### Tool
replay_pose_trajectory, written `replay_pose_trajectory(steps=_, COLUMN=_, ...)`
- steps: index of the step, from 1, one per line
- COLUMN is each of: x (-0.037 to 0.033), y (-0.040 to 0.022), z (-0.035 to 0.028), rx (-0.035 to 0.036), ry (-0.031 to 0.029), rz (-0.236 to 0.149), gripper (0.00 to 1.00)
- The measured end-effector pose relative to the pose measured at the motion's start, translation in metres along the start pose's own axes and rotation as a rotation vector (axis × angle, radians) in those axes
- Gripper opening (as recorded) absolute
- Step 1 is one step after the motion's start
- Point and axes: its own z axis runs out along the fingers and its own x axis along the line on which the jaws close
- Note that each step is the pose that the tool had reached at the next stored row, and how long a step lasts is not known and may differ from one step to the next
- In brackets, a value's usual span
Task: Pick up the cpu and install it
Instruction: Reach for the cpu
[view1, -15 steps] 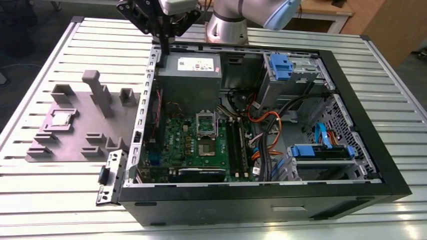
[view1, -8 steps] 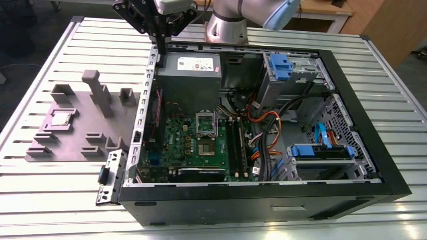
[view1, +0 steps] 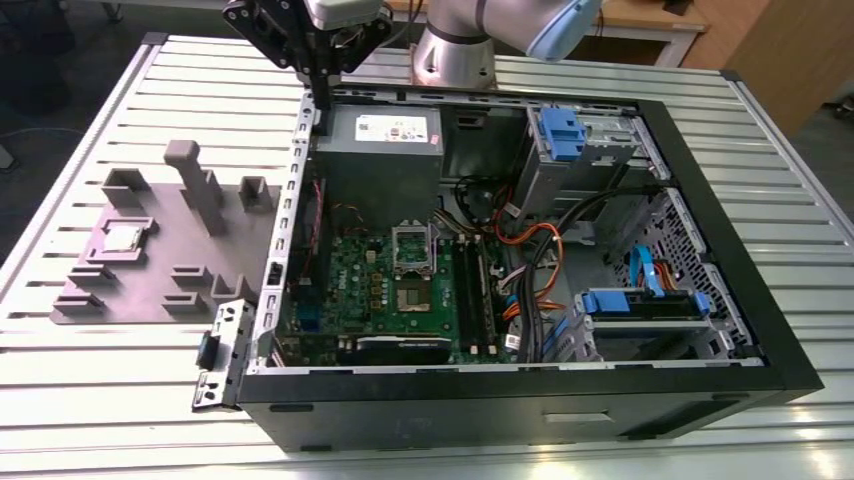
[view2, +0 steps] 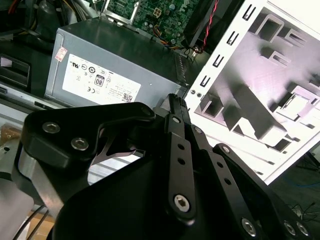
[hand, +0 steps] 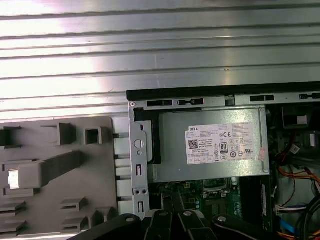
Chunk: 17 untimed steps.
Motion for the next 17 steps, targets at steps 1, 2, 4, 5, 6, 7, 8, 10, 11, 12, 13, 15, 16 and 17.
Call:
replay_pose_trajectory(steps=1, x=0.0002, y=0.0, z=0.0001, rx=0.0, ry=0.0, rz=0.0, gripper=0.11)
replay_pose_trajectory(steps=2, x=0.0005, y=0.0, z=0.0001, rx=-0.0001, ry=0.0, rz=0.0, gripper=0.11)
replay_pose_trajectory(steps=4, x=0.0009, y=-0.0001, z=0.0002, rx=0.0, ry=0.0, rz=0.0, gripper=0.11)
replay_pose_trajectory(steps=5, x=0.0011, y=-0.0001, z=0.0003, rx=0.0, ry=0.0, rz=0.0, gripper=0.11)
replay_pose_trajectory(steps=6, x=0.0013, y=-0.0001, z=0.0003, rx=0.0, ry=0.0, rz=0.0, gripper=0.11)
replay_pose_trajectory(steps=7, x=0.0014, y=-0.0001, z=0.0004, rx=0.0, ry=0.0001, rz=0.0, gripper=0.11)
replay_pose_trajectory(steps=8, x=0.0017, y=-0.0002, z=0.0005, rx=0.0, ry=0.0, rz=0.0, gripper=0.11)
replay_pose_trajectory(steps=10, x=0.002, y=-0.0002, z=0.0006, rx=-0.0001, ry=0.0, rz=0.0, gripper=0.11)
replay_pose_trajectory(steps=11, x=0.0021, y=-0.0002, z=0.0005, rx=0.0, ry=0.0, rz=0.0, gripper=0.11)
replay_pose_trajectory(steps=12, x=0.0021, y=-0.0002, z=0.0005, rx=0.0, ry=0.0, rz=0.0, gripper=0.11)
replay_pose_trajectory(steps=13, x=0.0022, y=-0.0002, z=0.0005, rx=0.0, ry=0.0, rz=0.0, gripper=0.11)
replay_pose_trajectory(steps=15, x=0.0024, y=-0.0002, z=0.0005, rx=0.0, ry=0.0, rz=0.0, gripper=0.11)
replay_pose_trajectory(steps=16, x=0.0026, y=-0.0002, z=0.0005, rx=0.0, ry=0.0, rz=0.0, gripper=0.11)
replay_pose_trajectory(steps=17, x=0.0029, y=-0.0002, z=0.0005, rx=0.0, ry=0.0, rz=0.0, gripper=0.11)
